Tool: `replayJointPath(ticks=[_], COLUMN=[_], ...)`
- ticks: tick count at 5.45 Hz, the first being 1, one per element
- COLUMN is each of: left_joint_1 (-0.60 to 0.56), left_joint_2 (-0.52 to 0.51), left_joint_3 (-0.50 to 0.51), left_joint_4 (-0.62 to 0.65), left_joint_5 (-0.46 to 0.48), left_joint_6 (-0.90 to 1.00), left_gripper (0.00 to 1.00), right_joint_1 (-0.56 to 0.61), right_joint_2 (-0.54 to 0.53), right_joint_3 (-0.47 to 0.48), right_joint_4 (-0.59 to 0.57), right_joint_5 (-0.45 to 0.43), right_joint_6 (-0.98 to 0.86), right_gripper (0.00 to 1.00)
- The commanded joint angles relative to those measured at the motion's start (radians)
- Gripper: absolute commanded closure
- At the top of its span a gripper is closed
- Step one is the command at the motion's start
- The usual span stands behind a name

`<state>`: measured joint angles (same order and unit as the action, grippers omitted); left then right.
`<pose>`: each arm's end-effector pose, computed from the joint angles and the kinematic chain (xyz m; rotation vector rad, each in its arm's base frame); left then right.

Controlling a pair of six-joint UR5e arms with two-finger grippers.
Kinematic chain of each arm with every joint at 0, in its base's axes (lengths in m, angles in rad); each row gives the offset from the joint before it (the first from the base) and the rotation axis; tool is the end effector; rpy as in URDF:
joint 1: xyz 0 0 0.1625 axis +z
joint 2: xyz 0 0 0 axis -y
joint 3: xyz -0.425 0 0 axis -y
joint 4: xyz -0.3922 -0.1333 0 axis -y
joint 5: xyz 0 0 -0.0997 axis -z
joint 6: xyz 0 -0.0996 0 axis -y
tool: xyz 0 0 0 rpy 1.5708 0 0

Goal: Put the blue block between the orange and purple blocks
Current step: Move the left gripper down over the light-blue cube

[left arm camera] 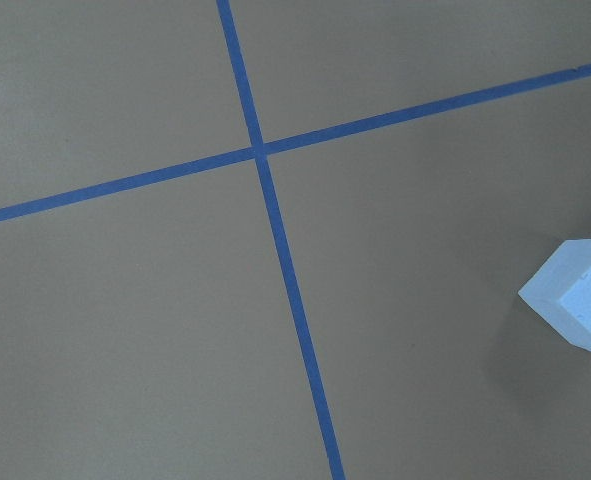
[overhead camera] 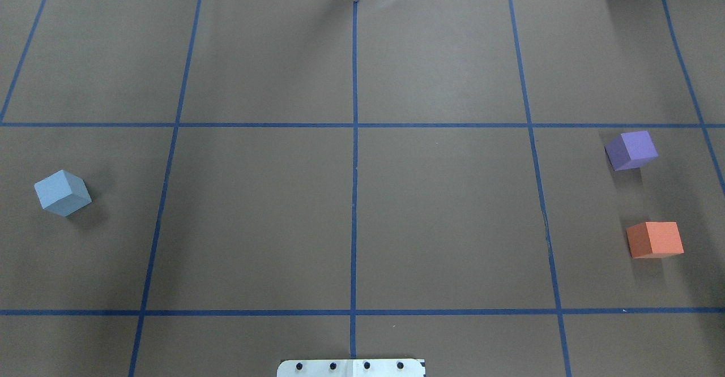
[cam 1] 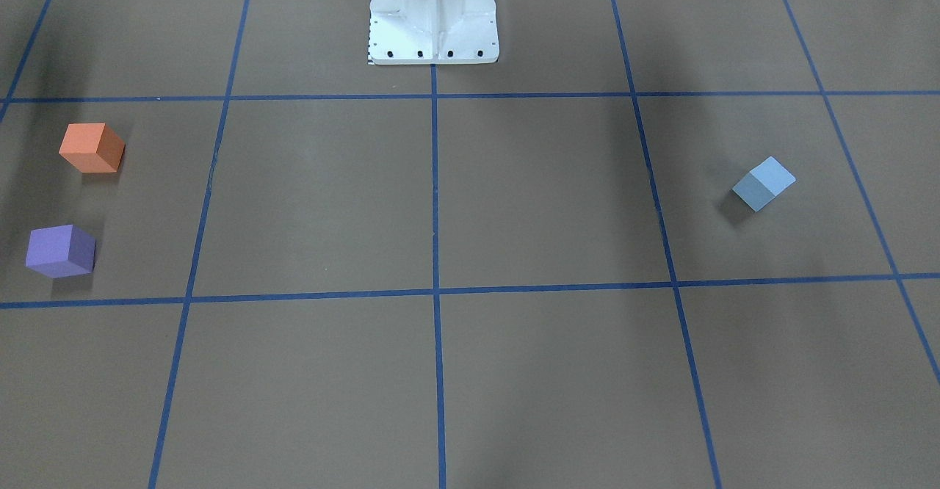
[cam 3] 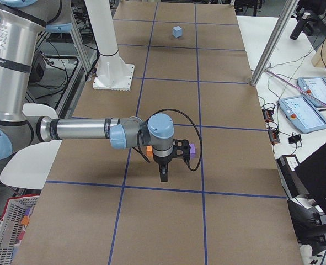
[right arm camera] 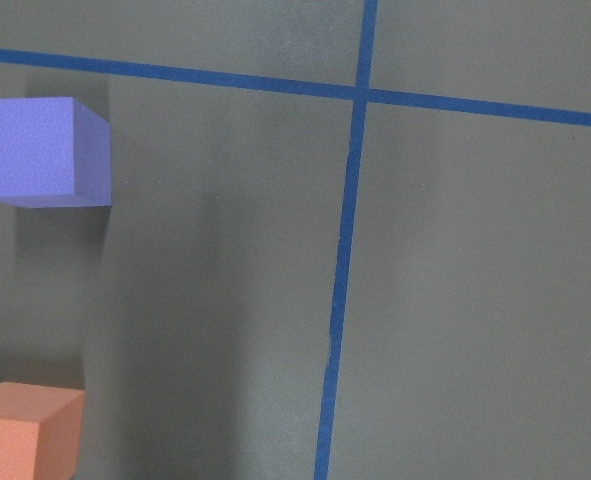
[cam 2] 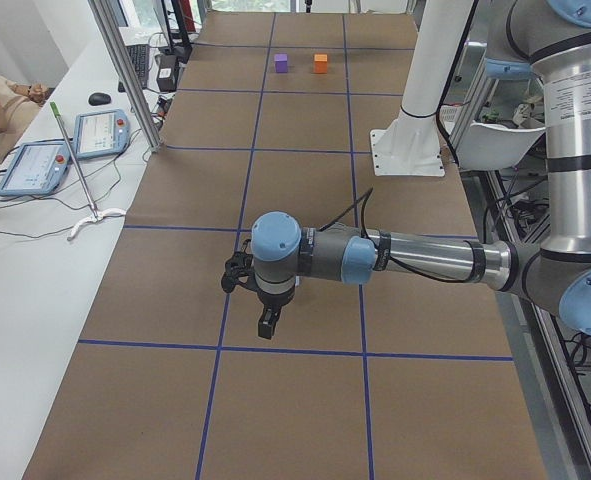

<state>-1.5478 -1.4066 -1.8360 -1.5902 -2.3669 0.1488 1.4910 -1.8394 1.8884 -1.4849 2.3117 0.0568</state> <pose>-0.0523 -0.4294 0.5994 0.1640 0.7879 0.2104 0.0350 -0.3917 0.6125 0.0779 -0.7469 -0.0719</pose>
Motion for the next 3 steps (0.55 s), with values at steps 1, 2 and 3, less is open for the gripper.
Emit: replayJointPath(ticks=[1, 2, 3], left_joint_1=[0.008, 0.014, 0.015], left_joint_2=[-0.003, 0.001, 0.003], left_joint_3=[-0.003, -0.003, -0.002], left_joint_4=[-0.014, -0.013, -0.013], left_joint_5=[0.0, 0.0, 0.0], left_joint_6=[-0.003, 0.0, -0.002], left_gripper=[0.0, 0.0, 0.0], right_joint_1=[0.0, 0.0, 0.0], right_joint_2=[0.002, 0.002, 0.002], right_joint_3=[0.0, -0.002, 0.0], right_joint_4=[0.0, 0.0, 0.0], right_joint_5=[0.0, 0.0, 0.0], right_joint_6=[0.002, 0.0, 0.0], right_gripper=[0.0, 0.0, 0.0])
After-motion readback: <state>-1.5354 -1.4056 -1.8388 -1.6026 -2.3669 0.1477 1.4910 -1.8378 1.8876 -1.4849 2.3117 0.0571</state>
